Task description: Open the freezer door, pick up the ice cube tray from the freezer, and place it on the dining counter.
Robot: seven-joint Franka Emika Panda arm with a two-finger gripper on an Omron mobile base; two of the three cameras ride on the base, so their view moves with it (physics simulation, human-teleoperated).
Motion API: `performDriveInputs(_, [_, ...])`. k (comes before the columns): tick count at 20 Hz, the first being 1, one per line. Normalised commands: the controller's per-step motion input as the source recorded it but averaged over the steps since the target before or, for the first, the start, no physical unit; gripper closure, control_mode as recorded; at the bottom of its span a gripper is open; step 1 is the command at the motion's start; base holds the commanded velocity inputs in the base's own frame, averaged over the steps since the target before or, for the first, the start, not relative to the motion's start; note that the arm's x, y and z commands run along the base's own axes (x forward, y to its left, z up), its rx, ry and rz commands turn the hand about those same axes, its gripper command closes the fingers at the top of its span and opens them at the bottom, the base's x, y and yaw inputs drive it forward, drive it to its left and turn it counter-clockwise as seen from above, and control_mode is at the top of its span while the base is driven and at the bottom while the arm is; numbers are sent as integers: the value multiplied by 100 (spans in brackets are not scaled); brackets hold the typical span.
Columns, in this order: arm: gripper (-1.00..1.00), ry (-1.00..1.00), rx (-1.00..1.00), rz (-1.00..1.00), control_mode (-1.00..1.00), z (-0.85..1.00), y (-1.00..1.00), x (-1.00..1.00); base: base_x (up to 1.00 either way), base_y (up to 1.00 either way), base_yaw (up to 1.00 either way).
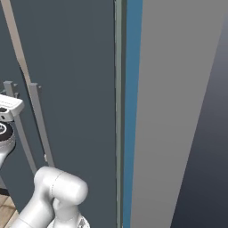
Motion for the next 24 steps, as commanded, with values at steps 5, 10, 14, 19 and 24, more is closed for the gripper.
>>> performDriveInputs(5, [100, 0, 0, 0, -100, 0, 2, -12, 0, 0, 0])
performDriveInputs(10, [100, 0, 0, 0, -100, 0, 14, -39, 0, 0, 0])
performDriveInputs(14, [100, 0, 0, 0, -100, 0, 22, -53, 0, 0, 0])
performDriveInputs(19, [100, 0, 0, 0, -100, 0, 26, -64, 0, 0, 0])
performDriveInputs(24, [100, 0, 0, 0, -100, 0, 28, -62, 0, 0, 0])
